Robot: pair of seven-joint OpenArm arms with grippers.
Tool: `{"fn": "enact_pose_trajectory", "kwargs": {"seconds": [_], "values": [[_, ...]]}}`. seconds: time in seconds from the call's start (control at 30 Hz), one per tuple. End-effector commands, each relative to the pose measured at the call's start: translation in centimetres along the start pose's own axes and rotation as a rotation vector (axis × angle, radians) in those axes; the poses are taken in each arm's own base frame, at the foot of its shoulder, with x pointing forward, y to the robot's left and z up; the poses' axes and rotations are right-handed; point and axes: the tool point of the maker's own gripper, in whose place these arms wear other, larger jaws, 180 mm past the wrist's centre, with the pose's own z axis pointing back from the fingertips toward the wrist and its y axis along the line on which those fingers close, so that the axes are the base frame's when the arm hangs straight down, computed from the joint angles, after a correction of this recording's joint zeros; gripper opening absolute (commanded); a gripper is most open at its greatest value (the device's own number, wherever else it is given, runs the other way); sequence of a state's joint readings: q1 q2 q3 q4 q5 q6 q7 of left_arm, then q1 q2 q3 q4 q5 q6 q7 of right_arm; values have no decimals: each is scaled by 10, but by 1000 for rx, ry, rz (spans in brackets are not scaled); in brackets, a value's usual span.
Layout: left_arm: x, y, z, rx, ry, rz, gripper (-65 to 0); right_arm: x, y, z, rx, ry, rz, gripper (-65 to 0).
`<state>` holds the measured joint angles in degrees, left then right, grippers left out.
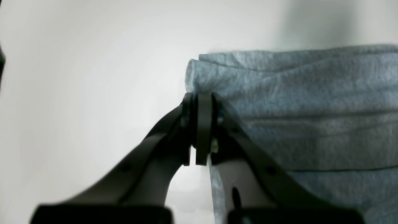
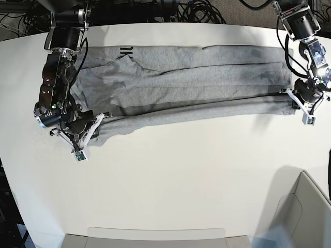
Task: Fold the T-shirt properly
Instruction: 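Drag the folded strip with both grippers away from the robot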
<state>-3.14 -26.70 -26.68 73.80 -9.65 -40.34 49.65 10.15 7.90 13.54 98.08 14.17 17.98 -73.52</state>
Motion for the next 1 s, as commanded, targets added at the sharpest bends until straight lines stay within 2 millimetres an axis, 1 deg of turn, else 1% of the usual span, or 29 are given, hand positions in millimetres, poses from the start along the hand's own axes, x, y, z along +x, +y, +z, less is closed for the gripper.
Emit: {"fn": "enact_pose_trajectory", "kwargs": {"seconds": [0.0,0.1,0.17,0.27,0.43,0.53,0.7,0.73,0.8,0.87,0.97], "values": [[17,14,10,38,-48,-19,-650,17,-6,11,-25,-57,16,-650],[14,12,17,47,-52,-48,-650,13,-2,17,-29,-67,26,-650],[14,10,24,57,-59,-76,-650,6,-1,18,-32,-42,29,-650],[14,9,32,67,-68,-101,-650,4,0,22,-37,-26,35,-650],[1,26,48,120,-45,-89,-650,1,6,33,-45,-48,53,-650],[-1,30,59,146,-31,-101,-650,-4,8,36,-47,-46,59,-650],[-12,21,62,139,-16,-112,-650,-20,16,38,-36,-24,59,-650],[-14,20,63,137,-10,-118,-650,-23,16,39,-40,-22,55,-650],[-20,17,65,135,-2,-131,-650,-29,7,45,-64,-24,26,-650],[-25,10,68,128,-2,-130,-650,-36,3,48,-68,-19,4,-650],[-31,6,72,128,8,-149,-650,-48,5,50,-33,-6,-9,-650]]}}
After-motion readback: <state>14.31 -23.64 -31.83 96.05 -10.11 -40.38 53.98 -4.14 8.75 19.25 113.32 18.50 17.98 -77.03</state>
